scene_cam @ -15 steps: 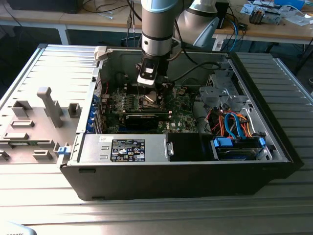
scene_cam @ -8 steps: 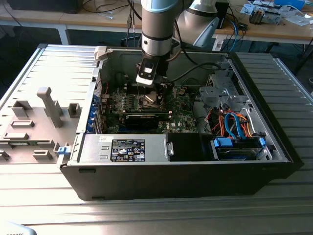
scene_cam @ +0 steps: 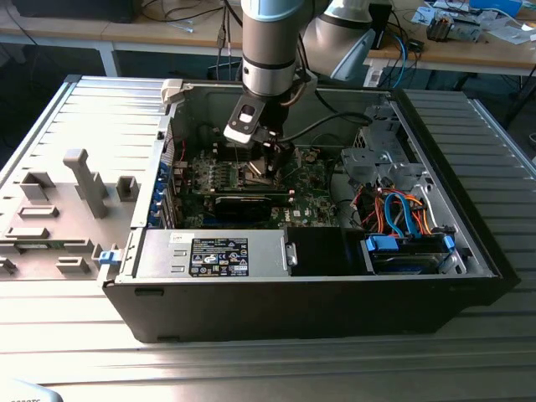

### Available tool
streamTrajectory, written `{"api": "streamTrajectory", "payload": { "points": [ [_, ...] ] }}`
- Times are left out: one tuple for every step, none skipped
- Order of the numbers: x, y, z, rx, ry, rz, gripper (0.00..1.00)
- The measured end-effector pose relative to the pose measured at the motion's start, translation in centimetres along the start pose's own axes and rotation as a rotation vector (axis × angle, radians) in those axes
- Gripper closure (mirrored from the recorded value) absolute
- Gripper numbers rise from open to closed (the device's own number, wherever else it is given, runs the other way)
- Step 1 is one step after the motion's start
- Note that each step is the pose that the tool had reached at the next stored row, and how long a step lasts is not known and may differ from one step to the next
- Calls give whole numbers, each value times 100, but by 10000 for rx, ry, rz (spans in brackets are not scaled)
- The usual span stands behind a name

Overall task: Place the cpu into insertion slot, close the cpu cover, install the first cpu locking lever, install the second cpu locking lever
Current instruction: 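Place the cpu into insertion slot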

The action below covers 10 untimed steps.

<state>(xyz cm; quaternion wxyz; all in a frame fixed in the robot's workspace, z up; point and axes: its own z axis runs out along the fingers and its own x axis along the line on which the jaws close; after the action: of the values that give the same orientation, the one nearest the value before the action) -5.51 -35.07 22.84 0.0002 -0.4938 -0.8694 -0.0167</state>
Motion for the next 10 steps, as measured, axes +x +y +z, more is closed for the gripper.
{"api": "streamTrajectory", "payload": {
  "points": [
    [0, 0, 0, -1, -1, 50, 46],
    [0, 0, 0, -2, -2, 88, 46],
    [0, 0, 0, -3, -3, 116, 46],
    [0, 0, 0, -4, -5, 180, 46],
    [0, 0, 0, -5, -7, 227, 46],
    [0, 0, 1, -5, -7, 266, 46],
    [0, 0, 1, -6, -9, 332, 46],
    [0, 0, 1, -7, -10, 371, 46],
    [0, 0, 1, -8, -11, 401, 46],
    [0, 0, 1, -8, -12, 440, 46]
  ]
}}
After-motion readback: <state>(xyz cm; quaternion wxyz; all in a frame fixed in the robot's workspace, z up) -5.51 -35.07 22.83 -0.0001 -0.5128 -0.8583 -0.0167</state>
